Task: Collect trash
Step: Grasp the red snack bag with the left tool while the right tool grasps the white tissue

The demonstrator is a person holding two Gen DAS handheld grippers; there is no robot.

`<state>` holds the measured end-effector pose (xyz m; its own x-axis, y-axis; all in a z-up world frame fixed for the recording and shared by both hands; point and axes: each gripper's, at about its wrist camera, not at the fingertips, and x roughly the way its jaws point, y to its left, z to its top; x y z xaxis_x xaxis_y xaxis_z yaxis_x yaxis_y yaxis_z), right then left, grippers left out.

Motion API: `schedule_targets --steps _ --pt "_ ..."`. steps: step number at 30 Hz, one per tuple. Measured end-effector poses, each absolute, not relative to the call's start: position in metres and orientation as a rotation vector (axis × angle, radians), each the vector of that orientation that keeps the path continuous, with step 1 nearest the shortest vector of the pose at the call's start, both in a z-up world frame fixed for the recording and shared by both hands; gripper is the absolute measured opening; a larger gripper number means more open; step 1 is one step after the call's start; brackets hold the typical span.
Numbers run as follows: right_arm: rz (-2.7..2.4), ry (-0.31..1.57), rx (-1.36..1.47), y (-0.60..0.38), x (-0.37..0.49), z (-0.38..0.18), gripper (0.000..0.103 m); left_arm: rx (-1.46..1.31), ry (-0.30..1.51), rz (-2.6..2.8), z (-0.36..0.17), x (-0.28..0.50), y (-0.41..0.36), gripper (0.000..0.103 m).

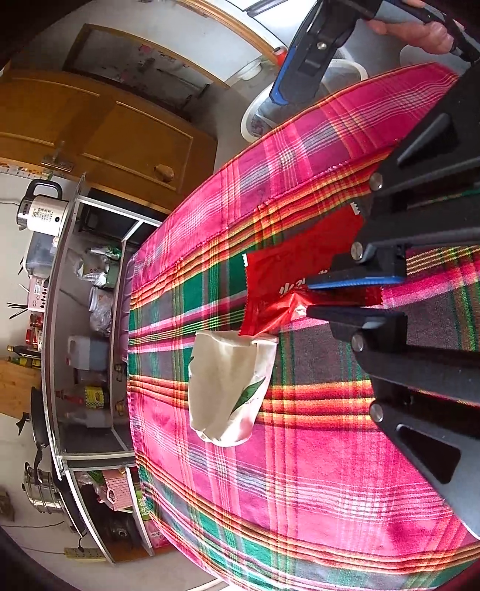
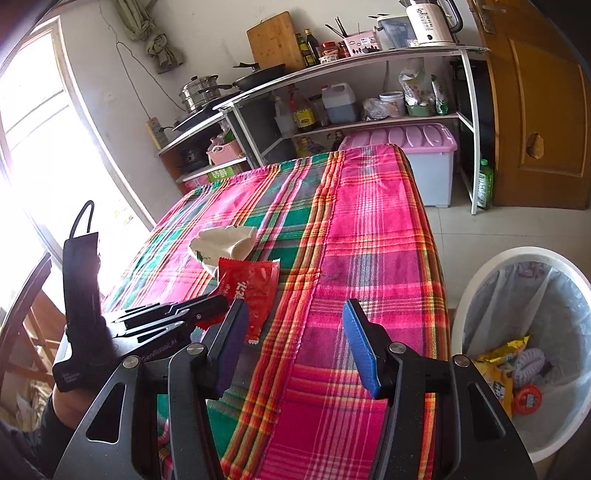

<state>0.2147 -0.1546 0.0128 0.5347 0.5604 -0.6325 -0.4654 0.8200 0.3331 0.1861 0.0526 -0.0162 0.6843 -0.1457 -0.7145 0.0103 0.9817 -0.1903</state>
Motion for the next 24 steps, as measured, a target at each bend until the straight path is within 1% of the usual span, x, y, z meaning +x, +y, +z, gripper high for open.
schedule_targets --steps 4,14,17,24 --pt "0.621 0.798 0.118 -0.145 0.217 0.014 0.054 -0.184 0.78 -0.102 -0.014 0.168 0.058 0.007" --pt "0.668 0.853 0.121 -0.106 0.231 0.004 0.054 -0.281 0.702 -0.013 -0.006 0.134 0.112 0.006" --pt "0.687 0.861 0.084 -0.088 0.23 0.0 0.052 -0.298 0.69 0.014 -0.006 0.129 0.126 0.006" --pt "0.728 0.825 -0.075 -0.04 0.232 0.0 0.051 -0.331 0.672 0.046 -0.009 0.12 0.151 0.006"
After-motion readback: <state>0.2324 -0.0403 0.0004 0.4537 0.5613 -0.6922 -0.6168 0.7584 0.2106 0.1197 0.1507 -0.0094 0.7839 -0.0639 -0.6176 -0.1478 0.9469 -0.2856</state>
